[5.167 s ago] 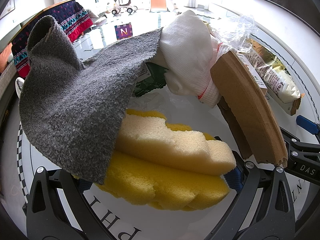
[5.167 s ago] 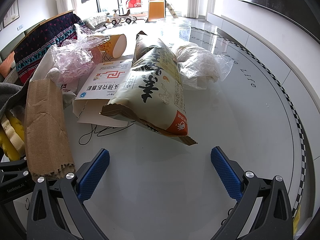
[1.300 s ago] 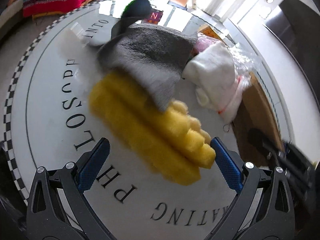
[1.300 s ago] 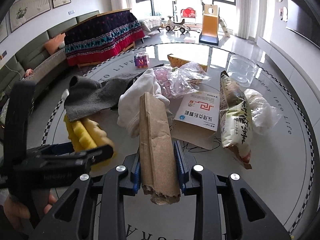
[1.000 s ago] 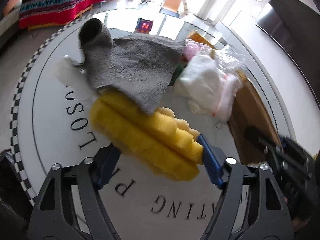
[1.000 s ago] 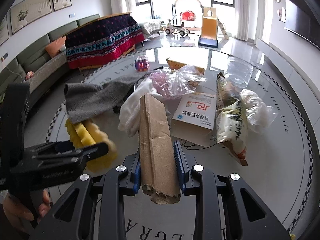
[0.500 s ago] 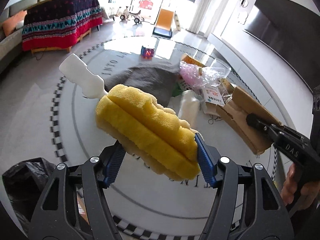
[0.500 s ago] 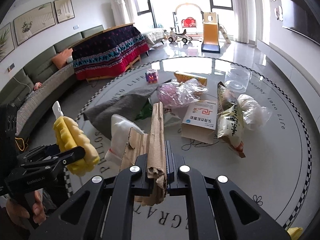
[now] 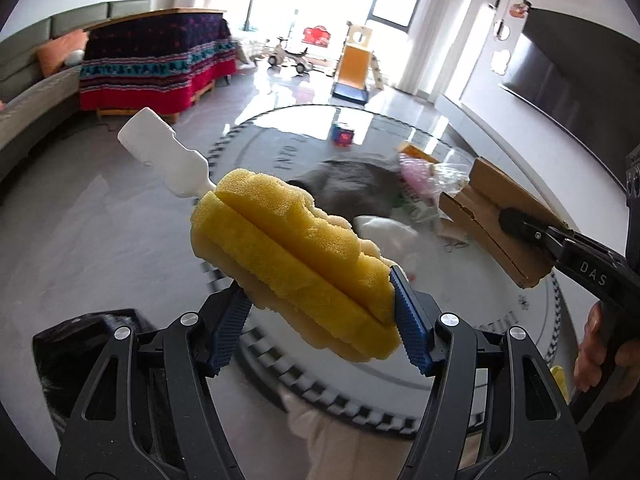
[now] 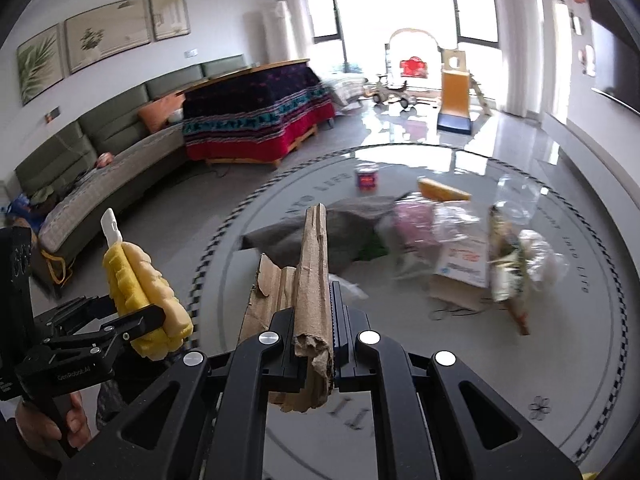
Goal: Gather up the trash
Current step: 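Carry both items over the black trash bag and open both tools, then move both tools back over the table toward the cloths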
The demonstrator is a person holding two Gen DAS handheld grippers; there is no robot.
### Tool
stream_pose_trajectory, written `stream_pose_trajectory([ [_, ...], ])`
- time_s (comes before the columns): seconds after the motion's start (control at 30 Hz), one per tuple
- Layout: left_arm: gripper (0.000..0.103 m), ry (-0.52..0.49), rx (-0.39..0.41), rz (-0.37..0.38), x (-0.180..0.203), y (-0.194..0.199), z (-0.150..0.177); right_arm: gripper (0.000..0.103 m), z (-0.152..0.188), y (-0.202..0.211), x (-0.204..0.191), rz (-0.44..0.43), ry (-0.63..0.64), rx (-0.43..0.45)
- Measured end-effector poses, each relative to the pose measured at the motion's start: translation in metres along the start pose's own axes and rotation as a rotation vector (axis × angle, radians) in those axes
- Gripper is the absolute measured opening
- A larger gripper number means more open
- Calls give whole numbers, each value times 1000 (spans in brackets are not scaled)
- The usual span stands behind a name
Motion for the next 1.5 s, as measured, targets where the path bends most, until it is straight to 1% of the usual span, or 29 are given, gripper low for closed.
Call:
stream_pose_trajectory([
  [0.17,65,40,4,-79,-38,22,25,10,9,-16,-48,-77,58,-37],
  [0.27,65,63,5,-145,-64,36,46,10,16,-29,-86,-133,107,-73],
  [0.37,65,112,-7,-211,-97,49,73,10,25,-39,-122,-194,150,-106],
  [0.5,65,180,-34,-284,-134,58,105,10,40,-49,-178,-274,228,-149],
  [0.6,65,238,-71,-339,-163,63,135,10,52,-57,-218,-328,285,-188],
  [0.67,65,269,-92,-364,-179,66,152,10,60,-63,-243,-351,318,-212],
  [0.8,66,308,-126,-412,-195,71,176,10,78,-76,-289,-410,365,-270],
  [0.83,68,314,-136,-428,-199,73,182,11,80,-79,-296,-419,370,-281],
  [0.87,74,320,-150,-439,-203,73,188,14,83,-87,-308,-434,372,-308],
  [0.9,79,326,-174,-447,-206,70,193,34,86,-93,-318,-451,369,-343],
  [0.93,98,333,-188,-468,-210,67,195,62,87,-96,-324,-452,365,-366],
  [0.97,97,336,-187,-489,-206,69,198,67,88,-99,-330,-445,355,-377],
  [1.03,97,347,-200,-523,-213,69,204,67,87,-101,-335,-438,352,-362],
  [1.1,97,363,-210,-538,-219,69,207,67,87,-98,-335,-438,353,-359],
  [1.27,97,374,-211,-540,-223,70,201,67,87,-97,-328,-424,362,-334],
  [1.4,97,373,-210,-531,-217,70,201,67,89,-96,-322,-418,361,-325],
  [1.5,97,365,-211,-516,-215,62,198,68,88,-95,-316,-420,349,-321],
])
Point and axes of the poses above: each gripper's, at about its wrist camera, not at the fingertips, and y roughly against the way its jaws point, x to its right, z to its underside, the point moved 4 cm from there along -y, roughly the way its jaws point, and after that the axes turned 2 degrees about -x, right-handed, at the moved point
